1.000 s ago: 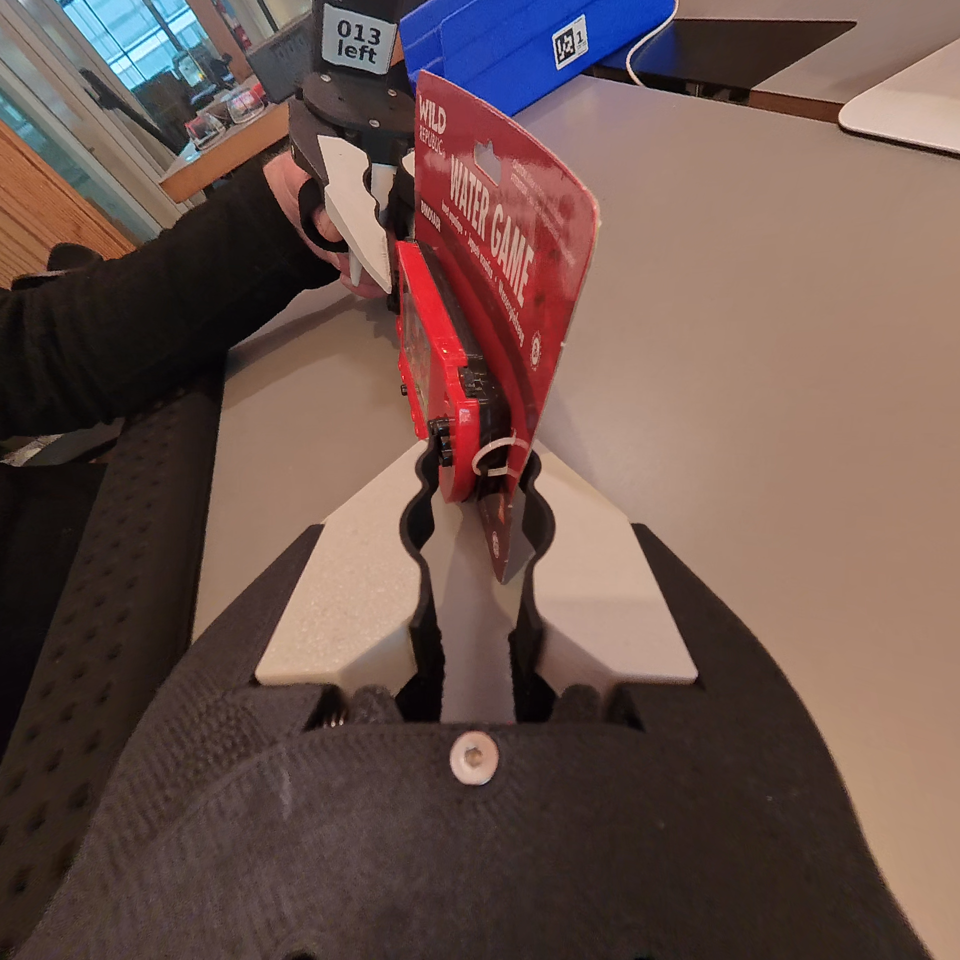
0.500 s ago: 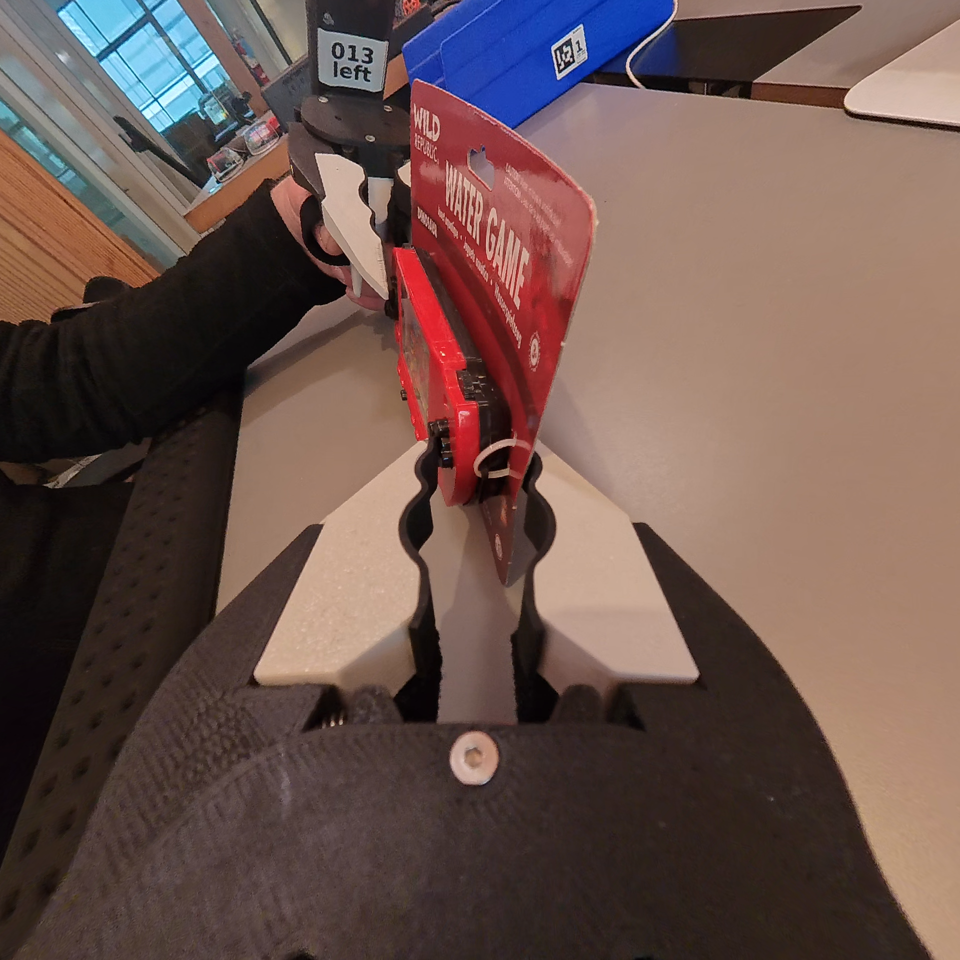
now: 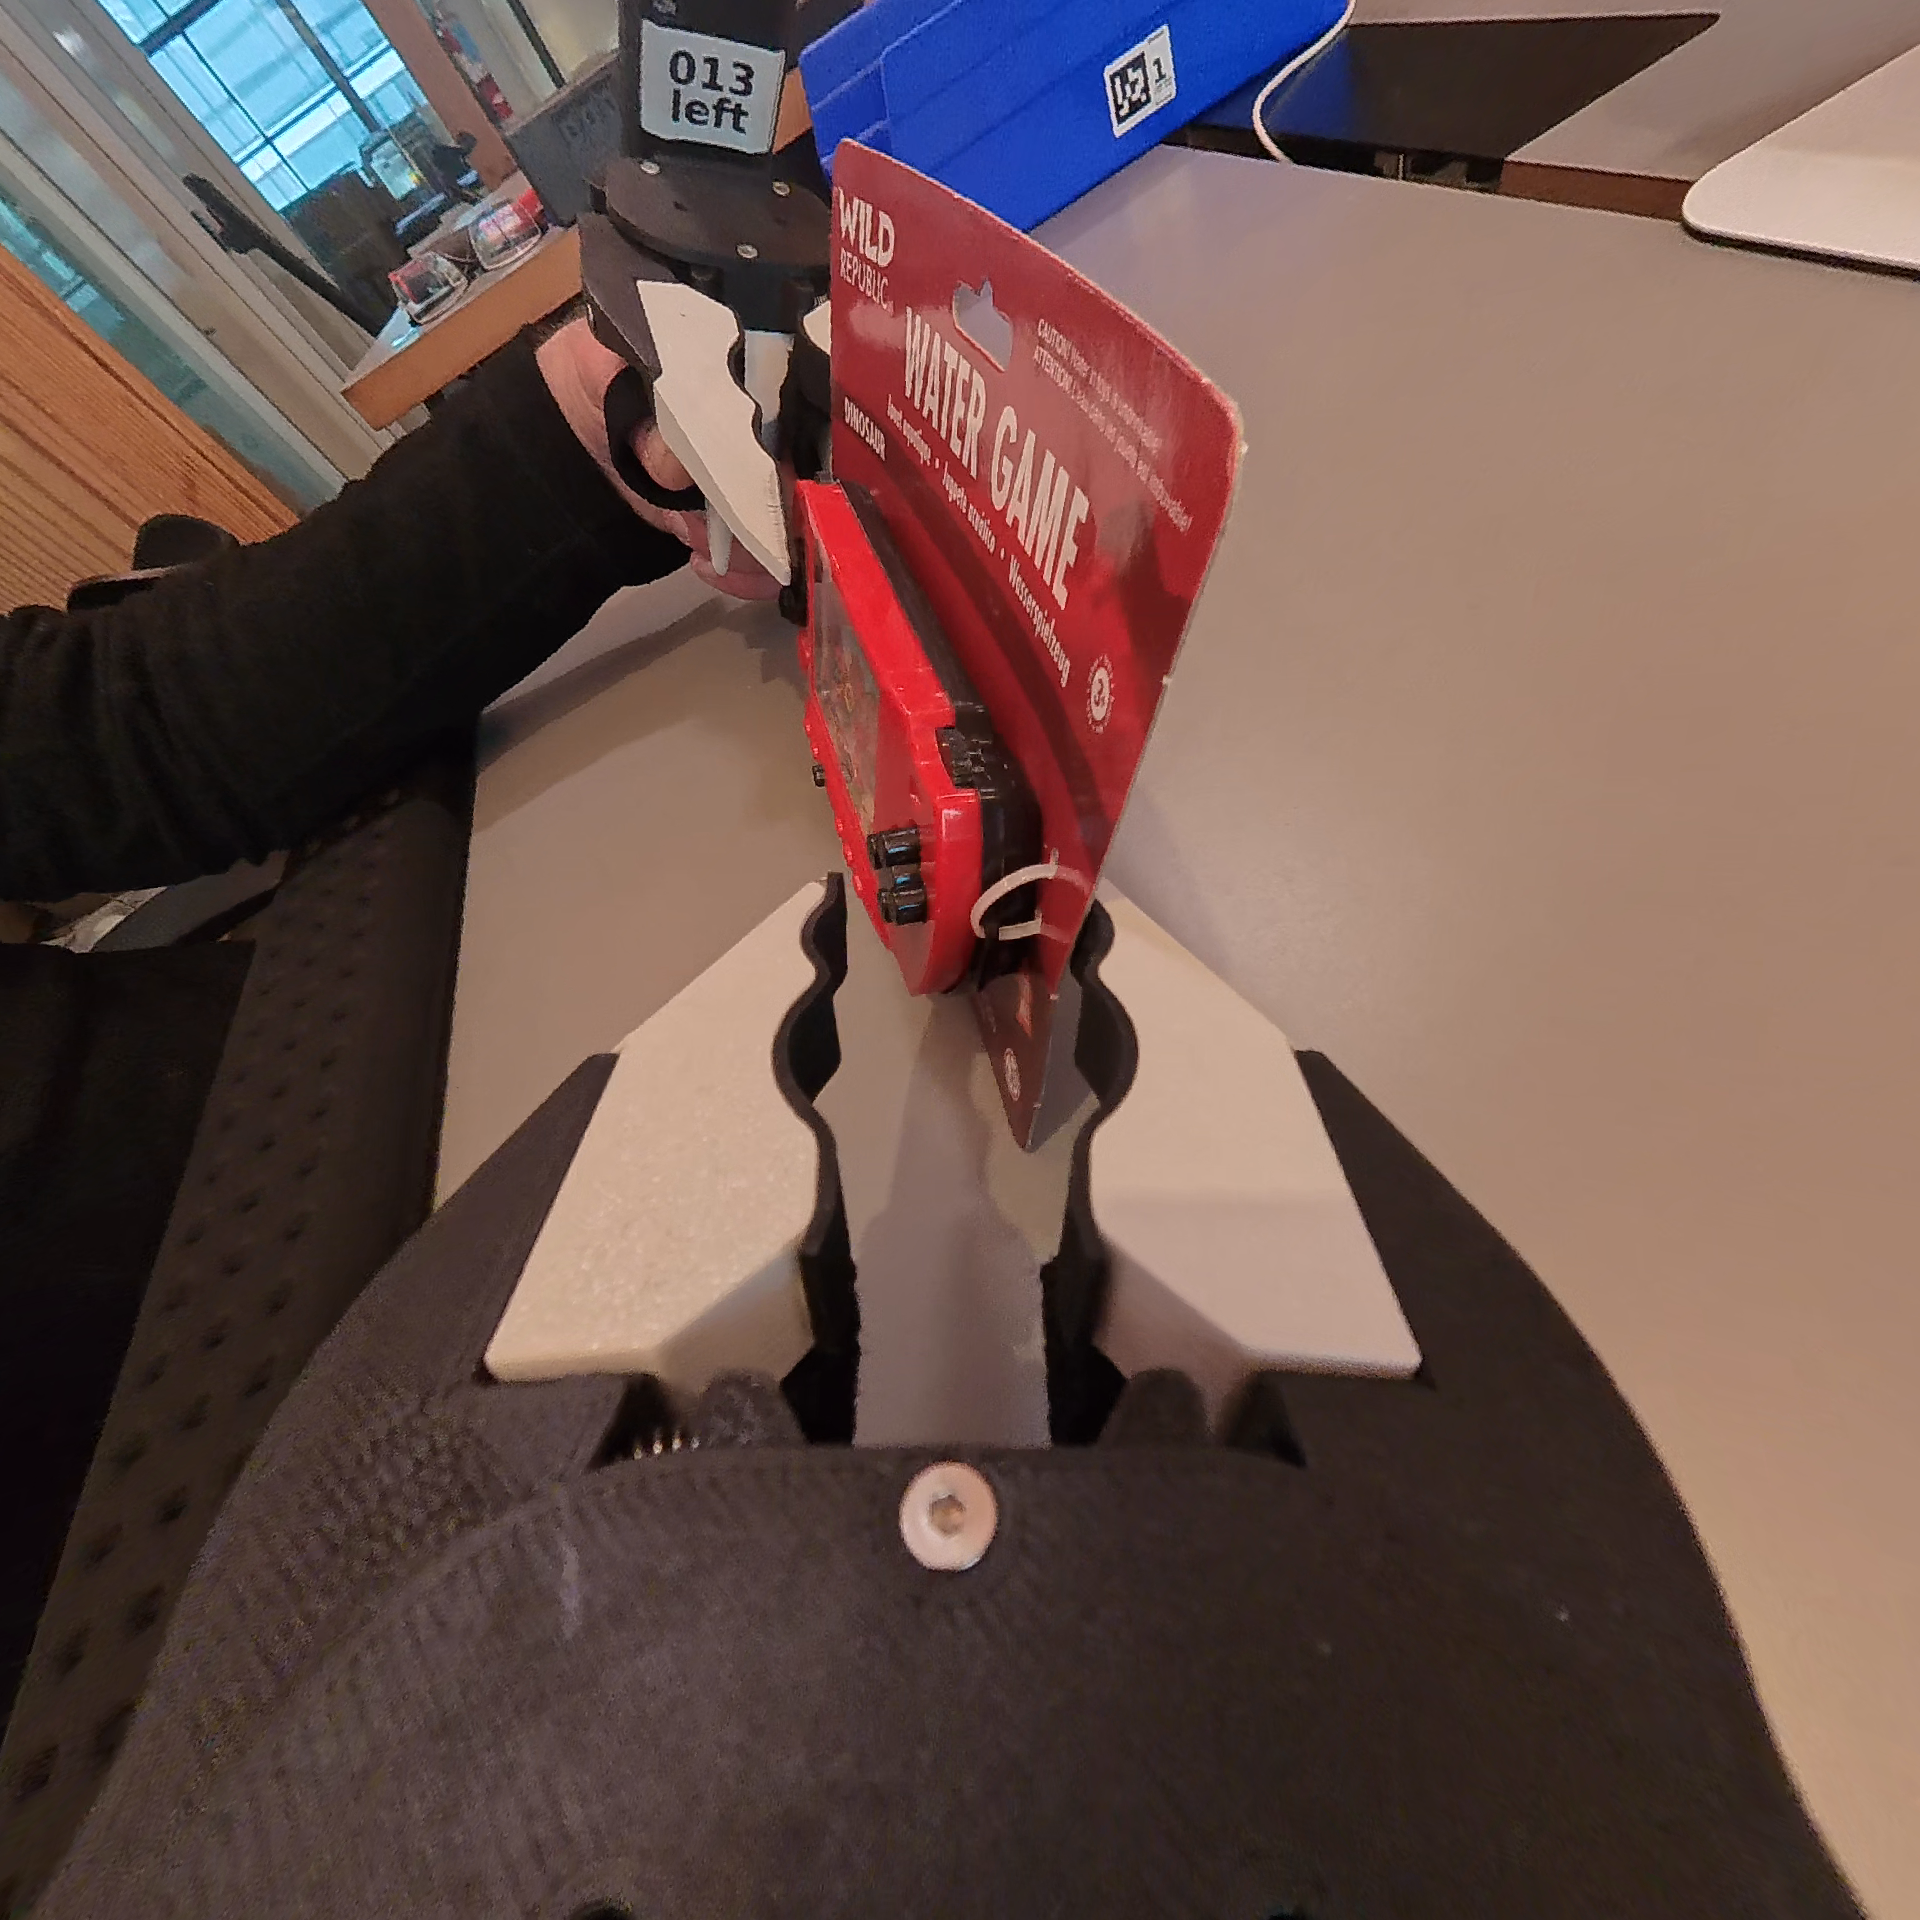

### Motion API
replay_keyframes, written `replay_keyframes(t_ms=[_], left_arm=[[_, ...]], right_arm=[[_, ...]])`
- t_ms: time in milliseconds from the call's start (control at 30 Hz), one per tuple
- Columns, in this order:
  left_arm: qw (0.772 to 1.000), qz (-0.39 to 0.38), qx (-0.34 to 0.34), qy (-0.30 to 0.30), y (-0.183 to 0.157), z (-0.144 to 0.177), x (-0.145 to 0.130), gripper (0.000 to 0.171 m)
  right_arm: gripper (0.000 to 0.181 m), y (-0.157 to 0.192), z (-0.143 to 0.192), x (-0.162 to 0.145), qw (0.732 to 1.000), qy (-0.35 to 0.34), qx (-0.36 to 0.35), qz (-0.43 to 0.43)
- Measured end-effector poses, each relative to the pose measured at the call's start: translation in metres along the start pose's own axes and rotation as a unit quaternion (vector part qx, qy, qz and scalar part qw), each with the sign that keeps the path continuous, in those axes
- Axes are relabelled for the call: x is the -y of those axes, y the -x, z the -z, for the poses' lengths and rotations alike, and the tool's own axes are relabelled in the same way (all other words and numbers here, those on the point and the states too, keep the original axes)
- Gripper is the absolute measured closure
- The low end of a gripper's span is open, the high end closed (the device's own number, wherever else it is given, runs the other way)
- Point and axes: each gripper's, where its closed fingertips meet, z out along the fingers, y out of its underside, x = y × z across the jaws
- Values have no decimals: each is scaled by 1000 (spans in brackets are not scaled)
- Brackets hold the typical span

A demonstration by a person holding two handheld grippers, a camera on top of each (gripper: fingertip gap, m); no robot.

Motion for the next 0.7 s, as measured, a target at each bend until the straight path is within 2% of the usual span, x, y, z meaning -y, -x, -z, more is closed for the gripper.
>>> replay_keyframes(t_ms=[167,367,700], left_arm=[[1000,-1,1,-1,0,1,1,145],[1000,-3,0,-4,-3,2,3,145],[1000,-19,7,-12,-8,6,11,148]], right_arm=[[141,-3,-3,-9,1000,23,-14,6],[148,-3,-1,-2,1000,3,-11,2],[154,-5,-4,-5,1000,10,-10,-4]])
